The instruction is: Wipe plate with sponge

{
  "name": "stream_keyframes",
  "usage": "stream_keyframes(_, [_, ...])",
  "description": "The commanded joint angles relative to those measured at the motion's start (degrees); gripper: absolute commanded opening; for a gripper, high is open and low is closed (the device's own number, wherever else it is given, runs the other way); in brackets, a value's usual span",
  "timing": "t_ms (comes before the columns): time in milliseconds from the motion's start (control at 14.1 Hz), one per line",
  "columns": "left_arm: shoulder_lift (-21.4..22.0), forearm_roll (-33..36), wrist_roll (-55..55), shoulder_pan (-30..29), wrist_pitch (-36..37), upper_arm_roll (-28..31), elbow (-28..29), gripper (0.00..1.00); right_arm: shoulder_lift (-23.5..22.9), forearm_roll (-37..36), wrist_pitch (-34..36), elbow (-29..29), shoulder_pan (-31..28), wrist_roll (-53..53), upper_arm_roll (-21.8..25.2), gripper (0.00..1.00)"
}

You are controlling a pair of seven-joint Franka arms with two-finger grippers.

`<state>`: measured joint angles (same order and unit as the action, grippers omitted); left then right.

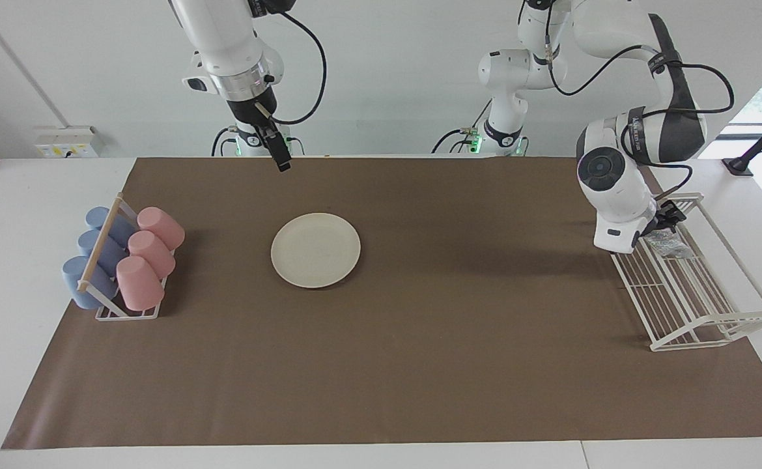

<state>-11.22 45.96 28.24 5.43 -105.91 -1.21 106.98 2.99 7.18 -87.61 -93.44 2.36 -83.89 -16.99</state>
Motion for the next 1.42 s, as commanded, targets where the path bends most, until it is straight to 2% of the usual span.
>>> stream_keyframes(0, [0.5, 1.6, 0.9, -0.8, -1.4, 0.2, 0.9, 1.0, -12.2, -4.4, 5.3, 15.3, 5.4, -10.6, -0.3, 1.0])
stream_keyframes(142, [0.5, 1.6, 0.9, -0.8, -1.1, 0.2, 0.9, 1.0, -21.4, -7.1, 10.3, 29.0, 11.1, -17.2, 0.4, 1.0])
stream_keyframes(213, [0.5, 1.6, 0.9, -0.9, -0.9, 0.2, 0.9, 0.92, -23.5, -8.2, 11.0, 32.1, 13.6, -19.8, 0.9, 1.0])
stream_keyframes(283, [0.5, 1.6, 0.9, -0.9, -0.8, 0.2, 0.9, 0.78, -23.5, -8.6, 10.7, 32.1, 15.6, -21.5, 1.3, 1.0])
stream_keyframes(354, [0.5, 1.6, 0.9, -0.9, -0.4, 0.2, 0.9, 0.62, -23.5, -8.5, 10.6, 32.0, 16.7, -22.0, 1.3, 0.98])
stream_keyframes(425, [0.5, 1.5, 0.9, -0.9, -0.4, 0.2, 0.9, 0.28, -23.6, -8.4, 10.5, 31.9, 17.9, -24.4, 1.3, 0.98])
stream_keyframes(496, [0.5, 1.5, 0.9, -0.9, -0.3, 0.2, 0.8, 0.0, -24.3, -8.3, 9.4, 32.1, 19.3, -29.9, 1.5, 0.98])
stream_keyframes(638, [0.5, 1.5, 0.7, -0.9, -0.3, 0.2, 0.7, 0.0, -25.6, -7.8, 5.4, 32.2, 21.4, -37.3, 1.4, 0.98])
stream_keyframes(850, [0.4, 1.5, 0.4, -0.9, 0.0, 0.1, 0.0, 0.0, -28.5, -7.8, 3.4, 34.6, 24.4, -43.4, 1.6, 0.98])
stream_keyframes(1204, [0.5, 0.6, -1.0, -0.7, 3.2, -0.1, -3.3, 0.0, -26.9, -7.3, 3.8, 31.7, 26.7, -43.9, 1.0, 1.0])
stream_keyframes(1346, [0.9, -4.2, -2.7, -0.4, 6.0, -0.2, -6.2, 0.0, -26.6, -7.2, 4.0, 31.2, 26.7, -44.0, 0.9, 1.0])
